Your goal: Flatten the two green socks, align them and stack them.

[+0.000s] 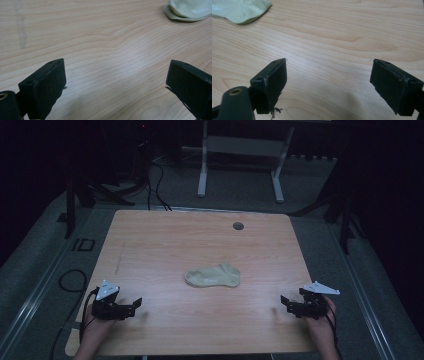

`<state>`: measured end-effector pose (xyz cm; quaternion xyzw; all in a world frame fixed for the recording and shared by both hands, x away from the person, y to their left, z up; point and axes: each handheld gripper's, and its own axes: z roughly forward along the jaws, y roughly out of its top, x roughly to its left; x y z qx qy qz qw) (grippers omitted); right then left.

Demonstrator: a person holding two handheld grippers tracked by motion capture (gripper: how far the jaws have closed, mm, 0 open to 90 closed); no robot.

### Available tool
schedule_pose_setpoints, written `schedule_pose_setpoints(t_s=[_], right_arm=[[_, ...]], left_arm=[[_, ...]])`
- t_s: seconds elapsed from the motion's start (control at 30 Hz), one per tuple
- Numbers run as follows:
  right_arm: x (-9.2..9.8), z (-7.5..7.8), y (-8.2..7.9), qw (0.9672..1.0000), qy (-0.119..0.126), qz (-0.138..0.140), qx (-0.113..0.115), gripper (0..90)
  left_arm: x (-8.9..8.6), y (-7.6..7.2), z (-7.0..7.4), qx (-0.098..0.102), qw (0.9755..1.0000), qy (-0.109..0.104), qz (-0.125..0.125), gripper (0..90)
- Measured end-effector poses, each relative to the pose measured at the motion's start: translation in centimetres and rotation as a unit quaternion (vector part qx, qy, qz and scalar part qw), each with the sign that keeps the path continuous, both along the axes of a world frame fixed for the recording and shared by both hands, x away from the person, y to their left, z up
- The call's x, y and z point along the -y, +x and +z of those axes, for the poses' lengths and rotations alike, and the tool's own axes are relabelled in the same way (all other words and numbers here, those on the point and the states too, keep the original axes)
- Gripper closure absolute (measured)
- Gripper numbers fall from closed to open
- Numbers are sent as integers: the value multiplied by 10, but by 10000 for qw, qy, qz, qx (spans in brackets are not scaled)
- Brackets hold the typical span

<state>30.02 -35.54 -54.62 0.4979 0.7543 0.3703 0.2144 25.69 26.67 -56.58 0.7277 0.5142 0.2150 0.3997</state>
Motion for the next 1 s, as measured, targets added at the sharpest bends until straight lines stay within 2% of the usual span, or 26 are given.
schedule_pose_setpoints(t_s=[0.17,0.3,0.4,0.5,0.53,0.57,0.67,0.73,0.83,1.0], right_arm=[[8,-2,-9,9998,129,-153,44,140],[12,-6,-13,9994,239,-256,-41,141],[12,-7,-15,9992,324,-245,11,141],[11,-8,-15,9993,267,-238,53,141],[10,-8,-15,9994,247,-224,62,141],[9,-9,-15,9995,189,-220,93,141],[7,-11,-14,9997,85,-209,95,141],[6,-12,-13,9997,67,-197,89,141],[6,-11,-14,9997,27,-199,117,141],[7,-13,-13,9997,55,-232,90,141]], left_arm=[[-7,-5,1,31,9997,-129,194,28],[-8,-11,2,46,9996,-104,243,28],[-10,-16,1,23,9993,-67,354,28],[-13,-19,0,37,9991,-58,413,28],[-17,-21,-2,33,9987,-135,481,28],[-19,-22,-2,-38,9984,-133,543,28],[-22,-23,-4,3,9979,-87,636,28],[-22,-23,-4,21,9978,-128,648,28],[-19,-23,-3,81,9981,-64,615,28],[-16,-23,-5,72,9981,17,609,28]])
